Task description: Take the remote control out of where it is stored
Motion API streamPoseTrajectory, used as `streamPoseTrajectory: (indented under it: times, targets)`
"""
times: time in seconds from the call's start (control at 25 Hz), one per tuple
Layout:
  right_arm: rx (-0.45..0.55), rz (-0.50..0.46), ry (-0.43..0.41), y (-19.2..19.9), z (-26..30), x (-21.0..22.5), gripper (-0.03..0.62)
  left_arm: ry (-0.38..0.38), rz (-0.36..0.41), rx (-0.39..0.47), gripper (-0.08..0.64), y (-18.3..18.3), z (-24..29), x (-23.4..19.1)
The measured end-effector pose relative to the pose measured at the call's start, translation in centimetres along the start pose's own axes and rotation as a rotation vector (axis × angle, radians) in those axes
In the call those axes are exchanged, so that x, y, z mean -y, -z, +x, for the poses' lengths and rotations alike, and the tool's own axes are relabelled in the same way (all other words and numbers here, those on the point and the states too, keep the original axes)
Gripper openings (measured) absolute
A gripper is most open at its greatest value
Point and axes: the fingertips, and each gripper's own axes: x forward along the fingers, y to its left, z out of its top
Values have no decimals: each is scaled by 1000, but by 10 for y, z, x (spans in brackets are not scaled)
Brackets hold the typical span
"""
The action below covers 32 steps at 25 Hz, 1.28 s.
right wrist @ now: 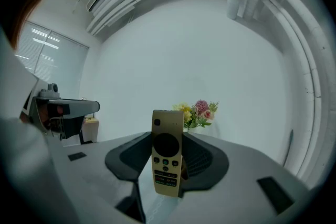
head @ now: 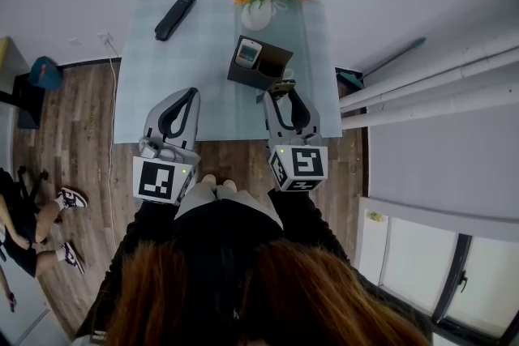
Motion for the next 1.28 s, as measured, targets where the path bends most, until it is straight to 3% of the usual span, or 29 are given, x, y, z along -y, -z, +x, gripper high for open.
streamPoseTrajectory:
  times: [0.28,0.84,1.28]
  targets:
    - [-67,31,-35,31,1,-10,189,-4,-5,18,5,-1,-5,3]
    - [-366,32,-126,152,23,-30,189,-34,-3,39,5,-6,-10,0]
    - [-413,1,-197,165,61,-39,189,-67,7,9,5,-3,-11,-7]
